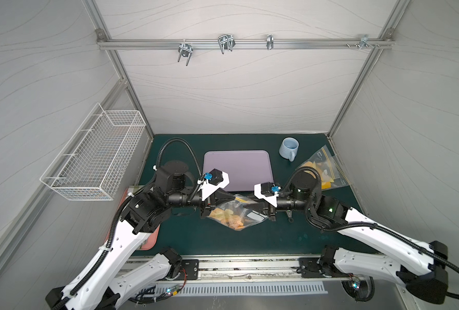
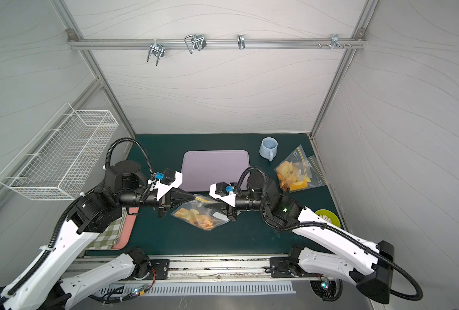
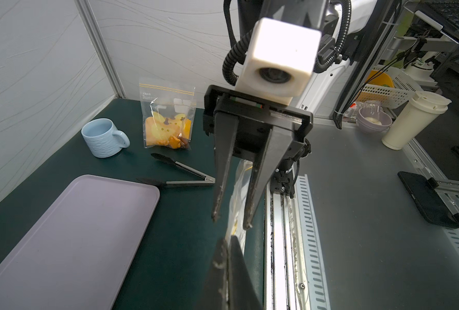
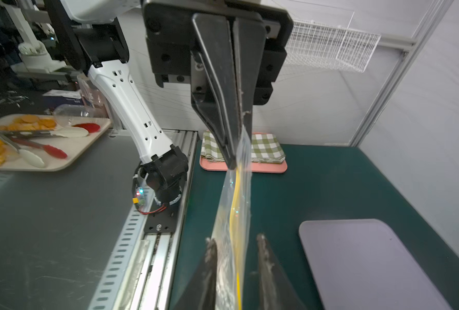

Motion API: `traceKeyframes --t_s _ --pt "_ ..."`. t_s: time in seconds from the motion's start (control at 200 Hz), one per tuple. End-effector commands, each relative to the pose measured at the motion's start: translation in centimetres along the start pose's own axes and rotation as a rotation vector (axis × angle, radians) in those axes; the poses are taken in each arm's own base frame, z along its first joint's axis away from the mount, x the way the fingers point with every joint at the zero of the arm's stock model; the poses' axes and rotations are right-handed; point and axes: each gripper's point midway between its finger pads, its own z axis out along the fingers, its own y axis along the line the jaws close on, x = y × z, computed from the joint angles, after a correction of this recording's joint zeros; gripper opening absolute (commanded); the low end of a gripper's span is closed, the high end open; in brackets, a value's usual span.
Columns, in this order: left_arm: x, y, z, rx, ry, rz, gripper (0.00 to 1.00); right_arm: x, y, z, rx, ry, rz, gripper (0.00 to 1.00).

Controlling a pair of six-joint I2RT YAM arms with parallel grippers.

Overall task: Put the cookies into a resealable bag to prevent moisture
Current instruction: Close the ziploc bag at the center of the board.

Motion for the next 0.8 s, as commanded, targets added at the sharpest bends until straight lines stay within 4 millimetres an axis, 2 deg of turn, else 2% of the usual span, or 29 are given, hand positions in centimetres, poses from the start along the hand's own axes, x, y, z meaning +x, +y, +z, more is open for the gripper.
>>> traceKeyframes --t_s 0.0,0.065,0.105,0.115,0.13,0.145,0.165,0.185,0.19,0.29,0.305,0.32,0.33,0.355,0.375,0.41,0.42,0.535,0.545,0.56,0.575,0.6,0.615,0.62,0.65,0.66,0.665,0.78,0.795 --pt "-2.0 -0.3 -0.6 0.002 -0.056 0.06 0.0 -1.8 0.1 -0.1 -0.004 -0.044 -0.033 0.0" --pt "-2.0 -0.3 -0.6 0.002 -0.058 0.061 0.0 -1.9 0.1 0.0 -0.009 -0.043 -0.037 0.01" --pt "-1.9 -0.3 -0.5 0.004 -0.056 0.061 0.0 -1.9 0.1 0.1 -0.009 -0.045 -0.039 0.38" --pt "-1.9 -0.3 -0.5 0.004 -0.056 0.06 0.0 -2.0 0.1 0.1 -0.01 -0.047 -0.041 0.44" --pt "-2.0 -0.3 -0.5 0.003 -0.057 0.061 0.0 -2.0 0.1 0.1 -0.009 -0.049 -0.041 0.48" --pt "-1.9 -0.3 -0.5 0.003 -0.055 0.059 0.0 -2.0 0.1 0.1 -0.007 -0.051 -0.042 0.47" --pt "-1.9 -0.3 -0.5 0.004 -0.054 0.06 0.0 -2.0 0.1 0.1 -0.006 -0.051 -0.04 0.35" --pt "-2.0 -0.3 -0.5 0.003 -0.056 0.061 0.0 -2.1 0.0 0.1 -0.004 -0.051 -0.039 0.04" --pt "-1.9 -0.3 -0.5 0.004 -0.056 0.061 0.0 -2.1 0.0 0.1 -0.005 -0.05 -0.039 0.0" --pt "-1.9 -0.3 -0.5 0.004 -0.057 0.059 0.0 -2.0 0.0 0.4 -0.01 -0.041 -0.036 0.0" --pt "-1.9 -0.3 -0.5 0.005 -0.057 0.059 0.0 -2.1 0.0 0.4 -0.012 -0.043 -0.038 0.11" --pt "-1.9 -0.3 -0.5 0.005 -0.056 0.057 0.0 -2.1 0.0 0.4 -0.013 -0.045 -0.04 0.28" --pt "-1.9 -0.3 -0.5 0.005 -0.056 0.056 0.0 -2.1 0.0 0.5 -0.013 -0.046 -0.04 0.36" --pt "-1.9 -0.3 -0.5 0.006 -0.057 0.058 0.0 -2.2 0.0 0.5 -0.013 -0.05 -0.043 0.43" --pt "-1.9 -0.3 -0.5 0.006 -0.056 0.058 0.0 -2.3 -0.1 0.6 -0.012 -0.052 -0.044 0.38" --pt "-1.9 -0.3 -0.5 0.005 -0.056 0.058 0.0 -2.4 -0.1 0.6 -0.012 -0.055 -0.043 0.05" --pt "-1.9 -0.3 -0.5 0.006 -0.056 0.058 0.0 -2.5 -0.1 0.6 -0.01 -0.055 -0.042 0.0" --pt "-1.9 -0.3 -0.4 0.006 -0.055 0.057 0.0 -2.7 0.0 1.0 -0.032 -0.052 -0.045 0.0" --pt "-1.9 -0.3 -0.5 0.006 -0.057 0.059 0.0 -2.8 0.0 1.0 -0.032 -0.053 -0.045 0.07" --pt "-2.0 -0.3 -0.5 0.006 -0.058 0.059 0.0 -2.8 0.0 1.1 -0.034 -0.053 -0.046 0.23" --pt "-2.0 -0.3 -0.5 0.005 -0.057 0.057 0.0 -2.9 0.0 1.2 -0.035 -0.056 -0.049 0.36" --pt "-1.9 -0.3 -0.4 0.006 -0.057 0.059 0.0 -2.9 0.0 1.2 -0.035 -0.058 -0.051 0.43" --pt "-1.9 -0.2 -0.4 0.006 -0.055 0.056 0.0 -2.9 0.0 1.3 -0.035 -0.06 -0.051 0.43" --pt "-1.9 -0.3 -0.4 0.006 -0.055 0.057 0.0 -3.0 0.0 1.3 -0.035 -0.061 -0.052 0.39" --pt "-1.9 -0.3 -0.4 0.005 -0.056 0.057 0.0 -3.1 0.0 1.4 -0.035 -0.065 -0.053 0.16" --pt "-1.9 -0.3 -0.4 0.006 -0.056 0.057 0.0 -3.1 0.0 1.4 -0.034 -0.064 -0.053 0.03" --pt "-1.9 -0.3 -0.4 0.005 -0.056 0.058 0.0 -3.1 0.0 1.4 -0.033 -0.064 -0.052 0.0" --pt "-1.9 -0.3 -0.4 0.008 -0.055 0.057 0.0 -3.2 0.1 1.7 -0.046 -0.06 -0.051 0.0" --pt "-1.8 -0.2 -0.4 0.007 -0.053 0.055 0.0 -3.2 0.1 1.7 -0.046 -0.06 -0.051 0.14"
